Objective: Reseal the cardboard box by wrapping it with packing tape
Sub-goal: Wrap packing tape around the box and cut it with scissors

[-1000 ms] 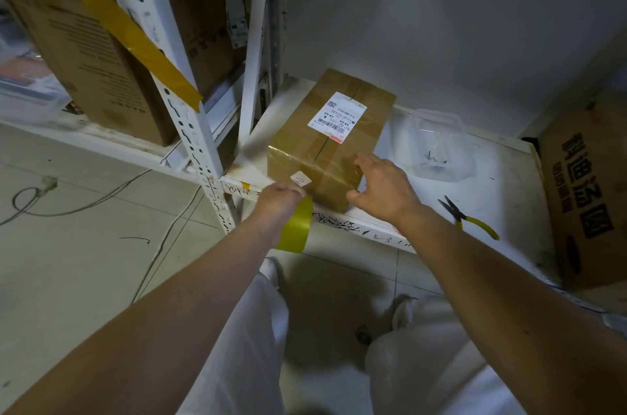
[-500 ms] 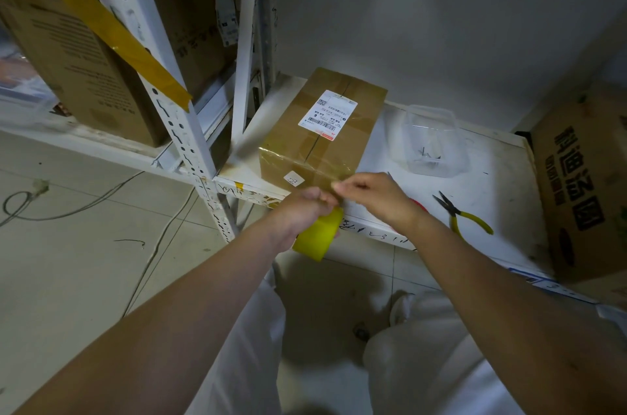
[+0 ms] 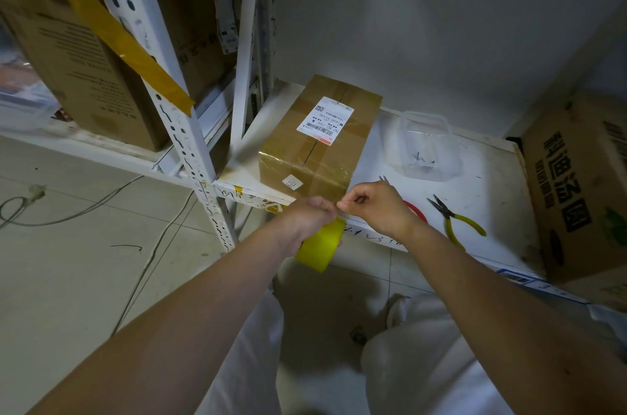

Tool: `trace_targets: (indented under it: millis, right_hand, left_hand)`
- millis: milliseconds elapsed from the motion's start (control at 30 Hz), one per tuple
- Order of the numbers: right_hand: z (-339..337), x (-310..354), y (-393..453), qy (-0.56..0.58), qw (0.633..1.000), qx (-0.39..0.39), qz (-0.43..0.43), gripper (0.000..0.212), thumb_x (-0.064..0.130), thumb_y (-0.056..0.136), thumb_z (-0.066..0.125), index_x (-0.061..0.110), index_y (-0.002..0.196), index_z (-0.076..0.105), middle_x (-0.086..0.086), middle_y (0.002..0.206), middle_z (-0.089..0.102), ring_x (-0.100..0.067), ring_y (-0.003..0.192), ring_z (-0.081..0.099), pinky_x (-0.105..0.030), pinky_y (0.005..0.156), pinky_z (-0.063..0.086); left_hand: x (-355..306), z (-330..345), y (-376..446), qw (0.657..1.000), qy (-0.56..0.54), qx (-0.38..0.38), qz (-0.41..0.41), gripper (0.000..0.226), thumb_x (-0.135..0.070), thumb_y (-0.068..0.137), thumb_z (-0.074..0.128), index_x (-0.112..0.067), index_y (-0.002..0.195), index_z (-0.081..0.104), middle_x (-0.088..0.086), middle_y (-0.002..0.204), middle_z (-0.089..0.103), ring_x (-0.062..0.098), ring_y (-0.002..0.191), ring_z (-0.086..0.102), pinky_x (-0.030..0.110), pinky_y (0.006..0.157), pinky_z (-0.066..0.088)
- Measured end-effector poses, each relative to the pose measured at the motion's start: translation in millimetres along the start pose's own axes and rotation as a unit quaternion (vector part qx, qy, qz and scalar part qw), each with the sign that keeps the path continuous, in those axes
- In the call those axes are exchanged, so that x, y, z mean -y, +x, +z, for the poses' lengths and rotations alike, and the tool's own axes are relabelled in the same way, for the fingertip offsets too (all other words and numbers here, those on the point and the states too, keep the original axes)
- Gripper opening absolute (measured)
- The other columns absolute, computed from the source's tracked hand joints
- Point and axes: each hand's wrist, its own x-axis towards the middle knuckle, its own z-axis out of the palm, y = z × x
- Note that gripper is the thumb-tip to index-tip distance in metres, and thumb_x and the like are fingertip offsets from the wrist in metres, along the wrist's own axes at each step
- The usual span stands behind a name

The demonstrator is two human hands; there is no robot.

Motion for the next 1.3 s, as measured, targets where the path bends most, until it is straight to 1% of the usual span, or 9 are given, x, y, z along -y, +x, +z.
trace_targets:
  millis: [133,267,400,533,633,767,900,1100,1300]
  right_hand:
    - [0.8,-0.2,-1.4,-0.027,0.998,-0.049,-0.012,0.010,0.018,0.085,0.072,0.019,0.076,0.069,0.006,0.073,0.065,-0.001,0.066,0.054,-0.011,0.063,0.043]
    - [-5.7,-5.5,0.3,-0.054,0.995,-0.087,-0.011,0.010,0.022,0.085,0.072,0.022,0.076,0.069,0.016,0.070,0.062,0.001,0.067,0.055,-0.019,0.070,0.044]
    - [-3.4,-4.3,-0.4,-0.127,0.986,-0.101,-0.034,0.008,0.028,0.084,0.073,0.022,0.078,0.073,0.016,0.073,0.063,-0.007,0.078,0.057,-0.028,0.076,0.048]
    - [1.6,9.5,-0.5,-0.182,0.970,-0.144,-0.068,0.010,0.032,0.085,0.071,0.023,0.082,0.075,0.010,0.084,0.068,-0.011,0.091,0.049,-0.028,0.073,0.039]
    - [0.5,23.2,3.7,-0.184,0.966,-0.164,-0.078,0.010,0.032,0.086,0.070,0.024,0.084,0.075,0.011,0.084,0.068,-0.010,0.092,0.046,-0.026,0.073,0.035]
    - [-3.6,30.9,15.0,-0.167,0.966,-0.186,-0.070,0.011,0.035,0.086,0.069,0.025,0.086,0.075,0.009,0.086,0.070,-0.012,0.095,0.052,-0.028,0.076,0.041]
    - [-14.2,30.6,34.1,-0.130,0.976,-0.176,-0.006,0.013,0.035,0.085,0.071,0.024,0.087,0.076,0.007,0.088,0.072,-0.009,0.086,0.060,-0.026,0.074,0.044]
    - [-15.1,33.5,57.3,-0.193,0.971,-0.139,0.027,0.013,0.039,0.084,0.071,0.027,0.086,0.076,0.011,0.091,0.071,-0.011,0.088,0.061,-0.035,0.083,0.050]
    - [-14.3,29.9,60.6,-0.241,0.958,-0.148,0.056,0.012,0.042,0.083,0.070,0.031,0.084,0.075,0.011,0.096,0.072,-0.016,0.096,0.062,-0.041,0.088,0.049]
  left_hand:
    - [1.0,-0.9,-1.5,1.000,-0.007,0.024,-0.013,0.043,-0.006,0.085,0.069,-0.017,0.121,0.048,0.015,0.114,0.065,0.029,0.095,0.066,0.042,0.083,0.055]
    - [4.4,-5.0,-3.2,1.000,0.004,0.024,-0.017,0.061,-0.006,0.081,0.073,-0.012,0.133,0.042,0.010,0.115,0.064,0.022,0.096,0.063,0.030,0.072,0.053]
    - [0.0,0.0,-5.8,0.999,0.043,-0.002,-0.024,0.048,-0.010,0.083,0.072,-0.003,0.126,0.053,0.010,0.107,0.066,0.024,0.095,0.064,0.032,0.070,0.053]
    - [-13.3,2.8,-4.1,0.994,0.088,-0.049,-0.032,0.063,-0.017,0.077,0.078,-0.007,0.131,0.049,0.015,0.126,0.061,0.034,0.115,0.059,0.048,0.097,0.049]
    - [-21.3,1.5,-1.8,0.988,0.119,-0.098,-0.023,0.066,-0.017,0.080,0.076,-0.008,0.136,0.044,0.014,0.132,0.057,0.034,0.119,0.056,0.048,0.100,0.047]
    - [-29.7,-4.9,2.6,0.986,0.092,-0.137,-0.020,0.068,-0.022,0.077,0.079,-0.008,0.133,0.045,0.013,0.129,0.060,0.034,0.117,0.058,0.050,0.097,0.049]
    - [-35.9,-5.7,8.7,0.977,0.120,-0.173,0.043,0.044,-0.030,0.077,0.078,-0.012,0.115,0.063,0.006,0.117,0.067,0.027,0.110,0.061,0.039,0.099,0.048]
    - [-39.3,-0.2,15.5,0.958,0.181,-0.213,0.061,0.025,-0.039,0.081,0.072,-0.019,0.091,0.062,-0.002,0.091,0.061,0.018,0.081,0.056,0.025,0.073,0.042]
    - [-40.2,5.2,20.8,0.950,0.213,-0.219,0.064,0.040,-0.041,0.081,0.071,-0.015,0.110,0.062,0.000,0.100,0.063,0.019,0.090,0.056,0.025,0.079,0.041]
